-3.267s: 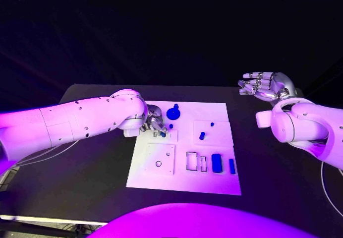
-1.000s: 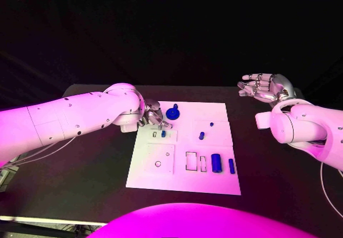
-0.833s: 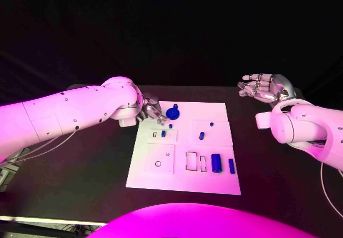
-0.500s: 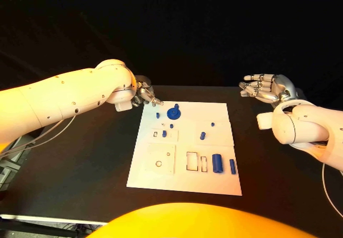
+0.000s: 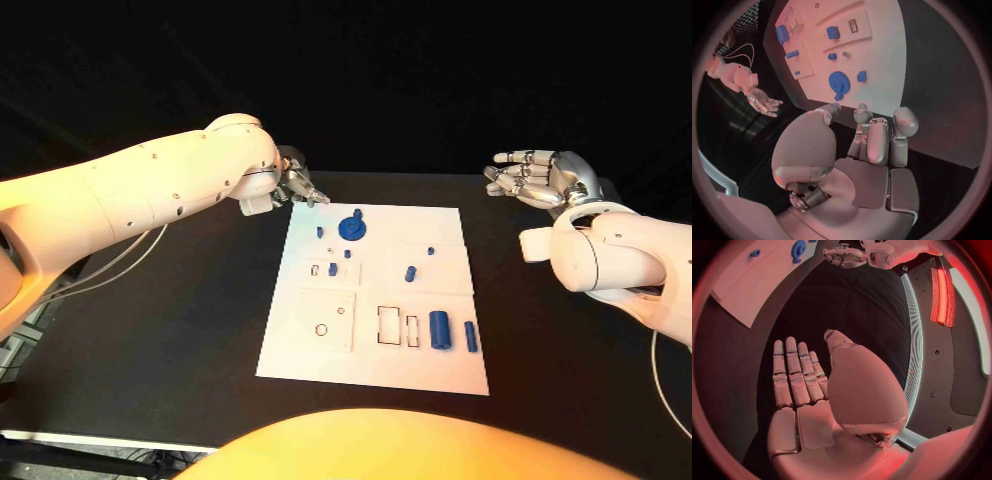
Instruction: Assemble the parts on the task board
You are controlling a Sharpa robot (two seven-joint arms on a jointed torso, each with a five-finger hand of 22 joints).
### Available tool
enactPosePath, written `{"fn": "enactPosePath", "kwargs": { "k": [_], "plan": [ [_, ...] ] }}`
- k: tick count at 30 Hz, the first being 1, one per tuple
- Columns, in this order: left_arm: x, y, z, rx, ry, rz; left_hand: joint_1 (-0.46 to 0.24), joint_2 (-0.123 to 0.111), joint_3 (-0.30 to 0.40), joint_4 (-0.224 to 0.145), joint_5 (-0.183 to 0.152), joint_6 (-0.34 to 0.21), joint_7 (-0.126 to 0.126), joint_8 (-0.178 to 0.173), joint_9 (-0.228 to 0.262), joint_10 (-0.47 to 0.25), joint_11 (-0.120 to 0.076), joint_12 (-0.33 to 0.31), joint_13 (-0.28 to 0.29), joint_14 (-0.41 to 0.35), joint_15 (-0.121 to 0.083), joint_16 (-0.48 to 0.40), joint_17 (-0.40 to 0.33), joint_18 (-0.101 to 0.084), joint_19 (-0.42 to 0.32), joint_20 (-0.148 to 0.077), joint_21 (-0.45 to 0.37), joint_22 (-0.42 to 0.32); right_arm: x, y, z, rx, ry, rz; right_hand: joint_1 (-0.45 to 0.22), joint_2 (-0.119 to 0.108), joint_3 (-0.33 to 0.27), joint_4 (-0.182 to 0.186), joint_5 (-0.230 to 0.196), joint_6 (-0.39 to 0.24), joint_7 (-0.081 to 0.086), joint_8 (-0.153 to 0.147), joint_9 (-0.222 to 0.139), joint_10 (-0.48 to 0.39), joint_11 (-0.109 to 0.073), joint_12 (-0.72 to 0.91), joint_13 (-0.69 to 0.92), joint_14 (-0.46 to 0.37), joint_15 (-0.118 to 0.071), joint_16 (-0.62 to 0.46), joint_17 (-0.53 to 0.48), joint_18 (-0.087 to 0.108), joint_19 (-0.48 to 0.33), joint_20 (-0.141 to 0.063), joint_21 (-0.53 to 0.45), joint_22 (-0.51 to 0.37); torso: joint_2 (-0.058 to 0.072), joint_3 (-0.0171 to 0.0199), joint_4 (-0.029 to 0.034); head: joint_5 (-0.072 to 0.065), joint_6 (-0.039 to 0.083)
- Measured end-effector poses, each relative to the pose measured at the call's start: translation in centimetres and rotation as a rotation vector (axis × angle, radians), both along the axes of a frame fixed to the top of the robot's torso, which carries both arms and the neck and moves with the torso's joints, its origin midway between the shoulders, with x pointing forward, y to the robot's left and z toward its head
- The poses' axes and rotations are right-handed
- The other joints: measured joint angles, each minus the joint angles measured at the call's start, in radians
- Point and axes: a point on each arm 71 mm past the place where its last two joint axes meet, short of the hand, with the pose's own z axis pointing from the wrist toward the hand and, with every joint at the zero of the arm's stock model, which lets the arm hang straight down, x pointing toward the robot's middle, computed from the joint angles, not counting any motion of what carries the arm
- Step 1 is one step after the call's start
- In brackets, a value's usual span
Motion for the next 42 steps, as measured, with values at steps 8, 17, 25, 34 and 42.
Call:
{"fn": "enactPosePath", "kwargs": {
  "k": [8,17,25,34,42],
  "plan": [
    [0.4,0.0,-1.1,0.030,0.042,-0.002,0.000,0.000,-0.008,0.003,0.000,0.006,0.001,0.000,-0.005,0.000,0.000,0.000,-0.005,0.000,0.000,0.000,-0.005,0.000,0.000,0.000,0.000,0.000,0.0,0.0,0.0,0.001,0.000,0.001,0.000,0.000,0.000,0.000,0.000,0.000,0.000,0.000,0.000,0.000,0.000,0.000,0.000,0.000,0.000,0.000,0.000,0.000,0.000,0.000,0.000,0.000,0.000,0.0000,-0.0011,0.004,0.000],
    [0.5,-0.1,-1.8,0.043,0.074,-0.010,0.000,0.000,-0.011,0.000,0.000,0.010,-0.003,0.000,-0.005,0.000,0.000,0.000,-0.005,0.000,0.000,0.000,-0.007,0.000,0.000,0.000,0.000,0.000,0.0,0.1,0.0,0.001,0.000,0.003,0.000,0.000,0.000,0.000,0.000,0.000,0.000,0.000,0.000,0.000,0.000,0.000,0.000,0.000,0.000,0.000,0.000,0.000,0.000,0.000,0.000,-0.001,-0.002,-0.0001,-0.0004,0.003,0.000],
    [0.4,0.0,-2.1,0.047,0.094,-0.015,0.000,0.000,-0.013,0.003,-0.003,0.013,0.001,0.000,-0.007,0.000,0.000,0.000,-0.005,0.000,0.000,0.000,-0.008,0.000,0.000,0.000,0.000,0.000,-0.1,0.1,0.0,0.001,0.000,0.004,0.000,0.000,0.000,0.000,0.000,0.000,0.000,0.000,-0.001,0.000,0.000,0.000,0.000,0.000,0.000,0.000,0.000,0.000,0.000,0.000,0.000,-0.001,-0.002,0.0011,0.0002,0.003,0.000],
    [0.1,-0.2,-3.0,0.049,0.125,-0.025,-0.004,0.004,-0.013,0.003,-0.003,0.013,0.001,0.000,-0.007,0.000,0.000,0.000,-0.005,0.000,0.000,0.000,-0.008,-0.001,0.003,0.003,0.000,0.000,-0.1,0.1,0.0,0.002,0.000,0.005,0.000,0.000,0.000,0.000,0.000,0.000,0.000,0.000,-0.001,0.000,0.000,0.000,0.000,0.000,0.000,0.000,0.000,0.000,0.000,0.000,0.000,-0.001,-0.003,0.0008,0.0002,0.002,0.000],
    [0.0,-0.4,-3.5,0.044,0.139,-0.028,-0.004,0.004,-0.013,0.003,-0.003,0.017,-0.003,0.000,-0.008,0.000,0.000,0.004,-0.002,0.000,0.000,0.000,-0.008,-0.001,0.007,0.000,0.000,0.006,-0.1,0.2,0.0,0.002,0.000,0.006,0.000,0.000,0.003,-0.003,0.000,0.000,0.000,0.004,-0.001,0.000,0.000,0.000,-0.003,0.000,0.000,-0.006,-0.002,0.000,0.000,0.000,0.000,-0.004,-0.003,0.0006,0.0000,0.000,0.000]
  ]
}}
